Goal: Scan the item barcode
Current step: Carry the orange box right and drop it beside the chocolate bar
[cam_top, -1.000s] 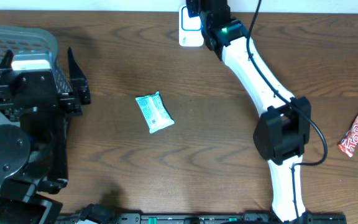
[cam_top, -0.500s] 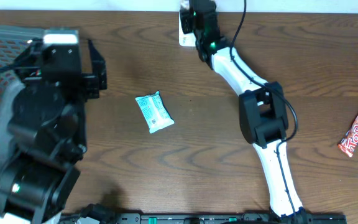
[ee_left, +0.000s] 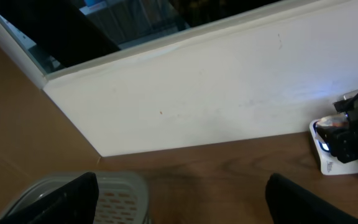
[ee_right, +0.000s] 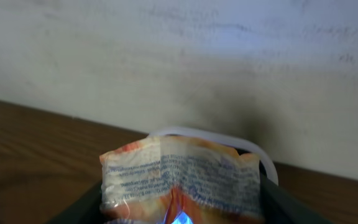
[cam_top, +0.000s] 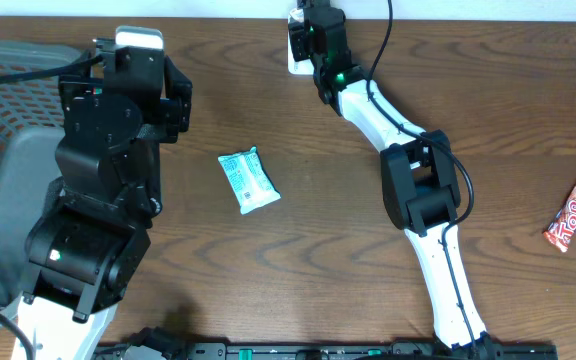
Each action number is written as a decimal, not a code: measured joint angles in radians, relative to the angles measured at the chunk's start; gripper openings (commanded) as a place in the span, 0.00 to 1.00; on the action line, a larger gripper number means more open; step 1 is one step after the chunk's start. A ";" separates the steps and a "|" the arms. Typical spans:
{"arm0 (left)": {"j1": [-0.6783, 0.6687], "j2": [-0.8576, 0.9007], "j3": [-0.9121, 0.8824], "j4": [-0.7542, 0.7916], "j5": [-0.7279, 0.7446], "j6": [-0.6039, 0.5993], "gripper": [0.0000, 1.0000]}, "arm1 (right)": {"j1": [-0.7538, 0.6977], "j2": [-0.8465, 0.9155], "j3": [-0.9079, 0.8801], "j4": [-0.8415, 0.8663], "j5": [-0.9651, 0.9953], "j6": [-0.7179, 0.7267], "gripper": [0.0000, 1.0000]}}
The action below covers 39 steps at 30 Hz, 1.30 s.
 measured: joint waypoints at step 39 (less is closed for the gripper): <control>0.000 -0.085 0.000 0.041 0.191 0.000 0.86 | -0.756 -0.542 -0.365 -1.254 0.250 0.015 0.52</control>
